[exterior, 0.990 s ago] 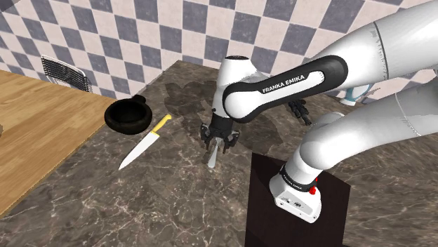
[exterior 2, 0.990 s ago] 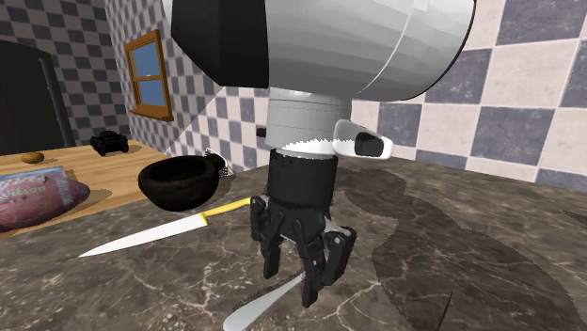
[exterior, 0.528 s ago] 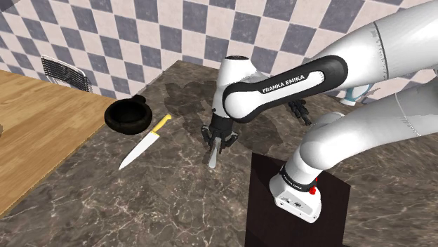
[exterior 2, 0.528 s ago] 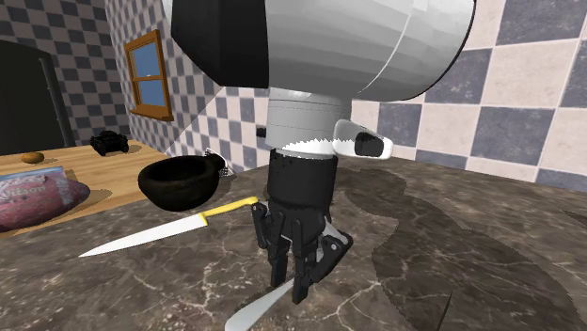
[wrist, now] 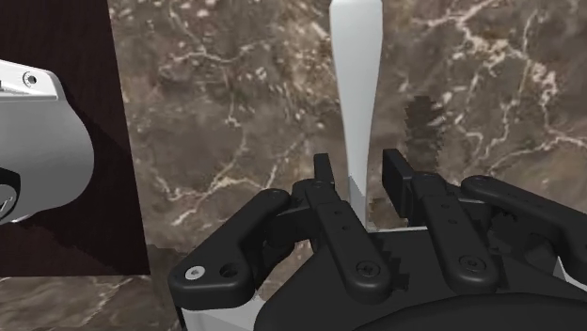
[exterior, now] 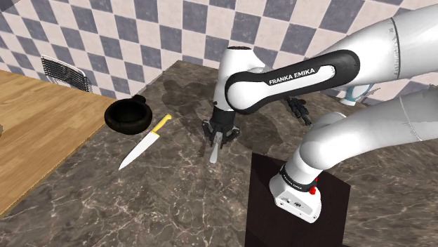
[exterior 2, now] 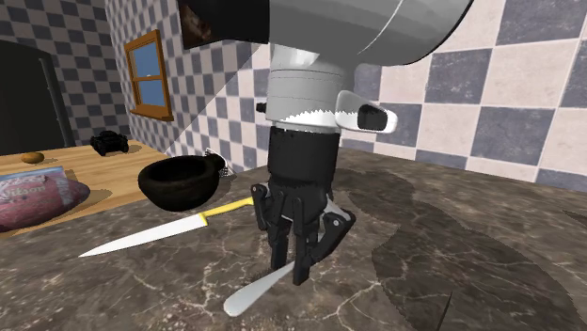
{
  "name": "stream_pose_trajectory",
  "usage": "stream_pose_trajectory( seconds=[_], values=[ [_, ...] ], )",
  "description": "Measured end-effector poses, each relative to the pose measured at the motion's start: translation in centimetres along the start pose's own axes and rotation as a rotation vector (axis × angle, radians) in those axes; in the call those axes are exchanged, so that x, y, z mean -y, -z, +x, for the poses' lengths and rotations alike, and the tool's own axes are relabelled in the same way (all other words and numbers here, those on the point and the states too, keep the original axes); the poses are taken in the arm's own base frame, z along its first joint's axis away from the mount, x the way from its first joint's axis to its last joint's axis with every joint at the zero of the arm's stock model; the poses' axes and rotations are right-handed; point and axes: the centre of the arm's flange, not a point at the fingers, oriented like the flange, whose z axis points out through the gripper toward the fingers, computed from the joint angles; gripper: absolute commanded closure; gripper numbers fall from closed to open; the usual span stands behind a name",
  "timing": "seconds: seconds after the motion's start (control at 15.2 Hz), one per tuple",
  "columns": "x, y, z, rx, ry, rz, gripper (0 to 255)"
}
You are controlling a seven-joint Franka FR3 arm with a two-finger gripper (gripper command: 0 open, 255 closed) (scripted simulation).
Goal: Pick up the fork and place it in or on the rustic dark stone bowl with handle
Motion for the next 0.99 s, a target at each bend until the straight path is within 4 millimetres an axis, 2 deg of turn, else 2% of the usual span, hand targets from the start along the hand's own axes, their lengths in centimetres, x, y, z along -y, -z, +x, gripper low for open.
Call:
stream_pose_trajectory(
  seconds=[0.99],
  values=[
    [0.1, 7.9, -1.3, 0.0, 0.0, 0.0, 255]
  ],
)
